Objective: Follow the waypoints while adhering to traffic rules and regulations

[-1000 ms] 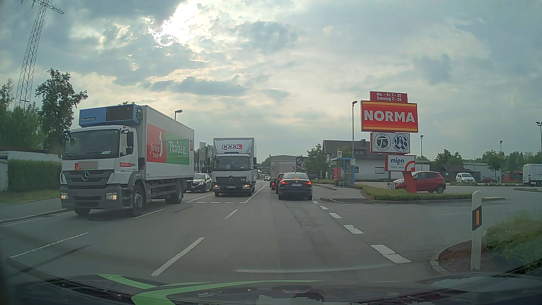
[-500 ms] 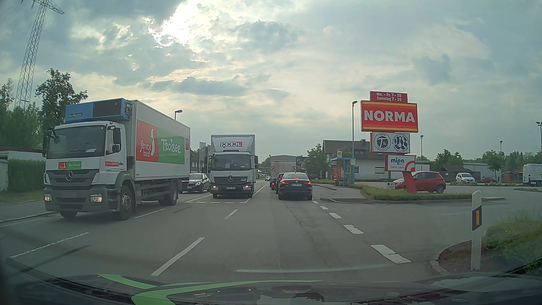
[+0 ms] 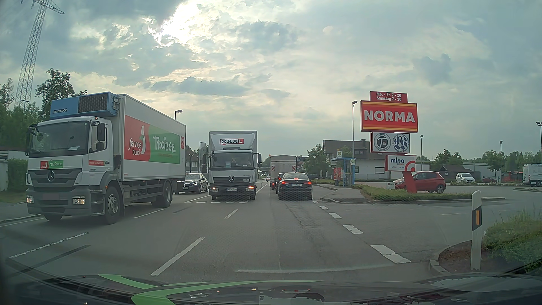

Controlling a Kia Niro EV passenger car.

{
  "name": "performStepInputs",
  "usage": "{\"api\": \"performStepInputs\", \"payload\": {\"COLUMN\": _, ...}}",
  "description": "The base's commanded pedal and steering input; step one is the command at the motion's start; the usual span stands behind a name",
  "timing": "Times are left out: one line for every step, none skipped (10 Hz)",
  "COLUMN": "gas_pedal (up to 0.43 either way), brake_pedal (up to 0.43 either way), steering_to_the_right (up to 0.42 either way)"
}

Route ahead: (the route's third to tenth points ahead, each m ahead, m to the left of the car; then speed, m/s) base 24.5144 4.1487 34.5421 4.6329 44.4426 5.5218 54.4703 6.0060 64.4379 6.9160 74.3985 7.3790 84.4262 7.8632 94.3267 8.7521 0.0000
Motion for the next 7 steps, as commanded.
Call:
{"api": "performStepInputs", "payload": {"gas_pedal": 0.0, "brake_pedal": 0.268, "steering_to_the_right": 0.002}}
{"api": "performStepInputs", "payload": {"gas_pedal": 0.0, "brake_pedal": 0.268, "steering_to_the_right": 0.002}}
{"api": "performStepInputs", "payload": {"gas_pedal": 0.0, "brake_pedal": 0.268, "steering_to_the_right": 0.002}}
{"api": "performStepInputs", "payload": {"gas_pedal": 0.0, "brake_pedal": 0.268, "steering_to_the_right": 0.003}}
{"api": "performStepInputs", "payload": {"gas_pedal": 0.0, "brake_pedal": 0.268, "steering_to_the_right": 0.003}}
{"api": "performStepInputs", "payload": {"gas_pedal": 0.0, "brake_pedal": 0.262, "steering_to_the_right": 0.003}}
{"api": "performStepInputs", "payload": {"gas_pedal": 0.0, "brake_pedal": 0.268, "steering_to_the_right": 0.003}}
